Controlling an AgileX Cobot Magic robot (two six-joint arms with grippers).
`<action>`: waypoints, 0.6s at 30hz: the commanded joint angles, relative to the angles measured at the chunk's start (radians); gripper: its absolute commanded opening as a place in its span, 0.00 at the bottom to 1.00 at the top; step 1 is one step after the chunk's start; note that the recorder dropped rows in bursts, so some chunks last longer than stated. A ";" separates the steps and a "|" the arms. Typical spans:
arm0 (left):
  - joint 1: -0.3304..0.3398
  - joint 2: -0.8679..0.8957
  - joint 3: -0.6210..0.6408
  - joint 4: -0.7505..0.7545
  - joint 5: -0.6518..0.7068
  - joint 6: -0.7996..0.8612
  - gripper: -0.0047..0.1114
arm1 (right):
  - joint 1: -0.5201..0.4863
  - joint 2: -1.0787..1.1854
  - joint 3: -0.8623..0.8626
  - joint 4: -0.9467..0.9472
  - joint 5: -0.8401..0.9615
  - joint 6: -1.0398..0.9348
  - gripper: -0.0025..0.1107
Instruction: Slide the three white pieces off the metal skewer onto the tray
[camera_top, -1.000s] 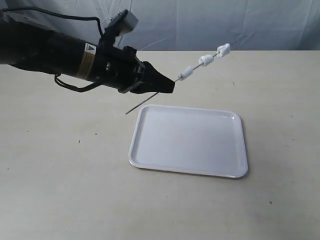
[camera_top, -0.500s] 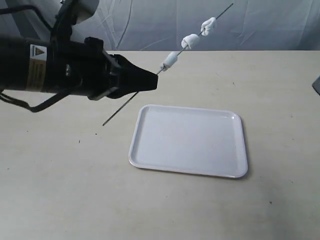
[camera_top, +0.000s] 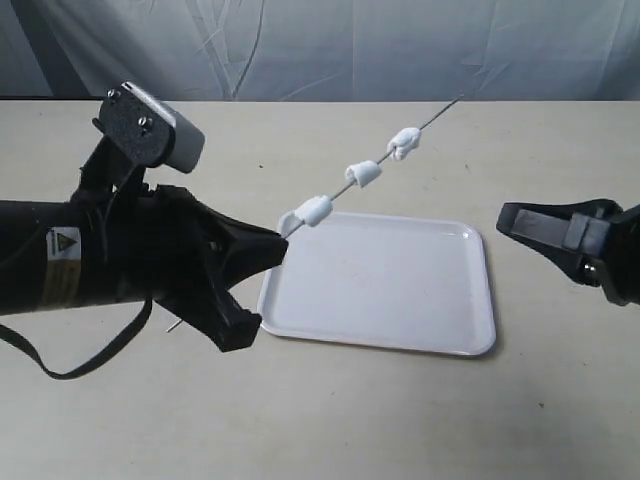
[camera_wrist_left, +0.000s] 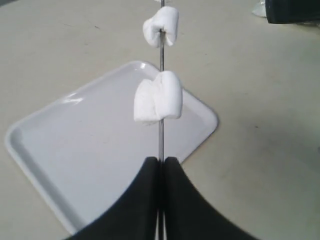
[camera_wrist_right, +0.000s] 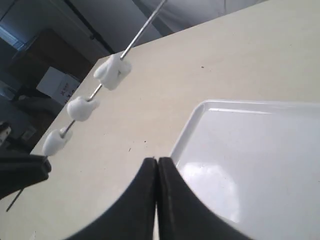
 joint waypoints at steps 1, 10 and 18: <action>-0.009 -0.009 0.009 -0.006 0.143 0.204 0.04 | 0.004 0.046 -0.034 0.006 0.039 -0.064 0.02; -0.009 0.014 0.009 -0.054 -0.043 0.207 0.04 | 0.069 0.214 -0.161 0.006 0.134 -0.026 0.17; -0.009 0.014 0.009 -0.177 -0.030 -0.105 0.04 | 0.103 0.331 -0.211 0.006 0.145 0.005 0.31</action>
